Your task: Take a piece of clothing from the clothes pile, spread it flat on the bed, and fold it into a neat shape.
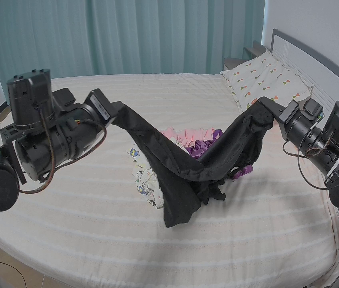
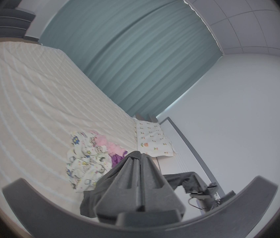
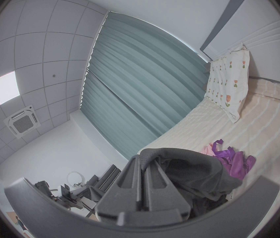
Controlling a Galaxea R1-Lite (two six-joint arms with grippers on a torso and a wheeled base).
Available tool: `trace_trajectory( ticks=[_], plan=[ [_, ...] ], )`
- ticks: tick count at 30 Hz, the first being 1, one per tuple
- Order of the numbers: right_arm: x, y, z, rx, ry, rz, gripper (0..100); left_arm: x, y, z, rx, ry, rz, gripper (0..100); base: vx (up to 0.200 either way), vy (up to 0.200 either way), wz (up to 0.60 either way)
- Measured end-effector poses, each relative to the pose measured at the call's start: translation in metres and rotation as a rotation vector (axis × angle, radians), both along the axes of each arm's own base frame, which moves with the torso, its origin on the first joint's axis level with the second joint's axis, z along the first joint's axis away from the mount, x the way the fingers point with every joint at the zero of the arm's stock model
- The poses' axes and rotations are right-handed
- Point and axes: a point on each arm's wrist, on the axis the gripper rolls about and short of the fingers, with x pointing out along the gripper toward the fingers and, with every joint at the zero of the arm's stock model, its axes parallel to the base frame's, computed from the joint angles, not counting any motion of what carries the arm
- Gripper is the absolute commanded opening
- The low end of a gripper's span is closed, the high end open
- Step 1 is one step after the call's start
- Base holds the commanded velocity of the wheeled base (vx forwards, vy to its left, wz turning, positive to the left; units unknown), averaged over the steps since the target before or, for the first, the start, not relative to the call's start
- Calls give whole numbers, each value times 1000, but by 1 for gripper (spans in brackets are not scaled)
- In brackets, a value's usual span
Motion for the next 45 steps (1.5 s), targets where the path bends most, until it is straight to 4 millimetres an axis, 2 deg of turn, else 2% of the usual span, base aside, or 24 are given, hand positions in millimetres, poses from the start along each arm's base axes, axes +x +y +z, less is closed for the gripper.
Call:
trace_trajectory(
  ticks=[6,11,19,27,38,45],
  plan=[
    [2,0,2,6,-2,8,0,-10,18,-13,13,42,73,0,0,0,0],
    [-2,5,-12,-4,53,29,0,-16,23,-25,18,82,85,0,0,0,0],
    [-13,16,-35,7,161,82,0,-29,31,-42,10,150,92,0,-200,0,0],
    [-19,25,-41,2,191,93,0,-42,36,-58,13,209,92,0,-25,0,0],
    [-27,27,-47,-5,216,75,0,-52,40,-63,12,226,81,0,0,0,0],
    [-29,24,-46,-4,215,67,0,-51,41,-60,4,218,82,0,0,200,0]
  ],
)
